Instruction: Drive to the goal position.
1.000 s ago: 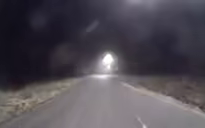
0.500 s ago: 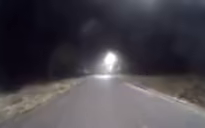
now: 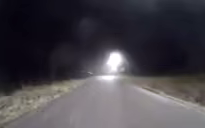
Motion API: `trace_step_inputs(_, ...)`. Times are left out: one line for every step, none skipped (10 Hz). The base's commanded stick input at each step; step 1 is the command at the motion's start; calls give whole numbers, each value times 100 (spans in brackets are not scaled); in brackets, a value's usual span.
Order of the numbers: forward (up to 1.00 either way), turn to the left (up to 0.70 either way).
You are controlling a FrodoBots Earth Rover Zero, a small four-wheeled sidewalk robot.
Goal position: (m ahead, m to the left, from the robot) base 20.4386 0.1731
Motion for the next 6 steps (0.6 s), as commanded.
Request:
trace_step_inputs(99, 4)
trace_step_inputs(99, 4)
trace_step_inputs(99, 4)
trace_step_inputs(99, 3)
trace_step_inputs(99, 2)
trace_step_inputs(99, -1)
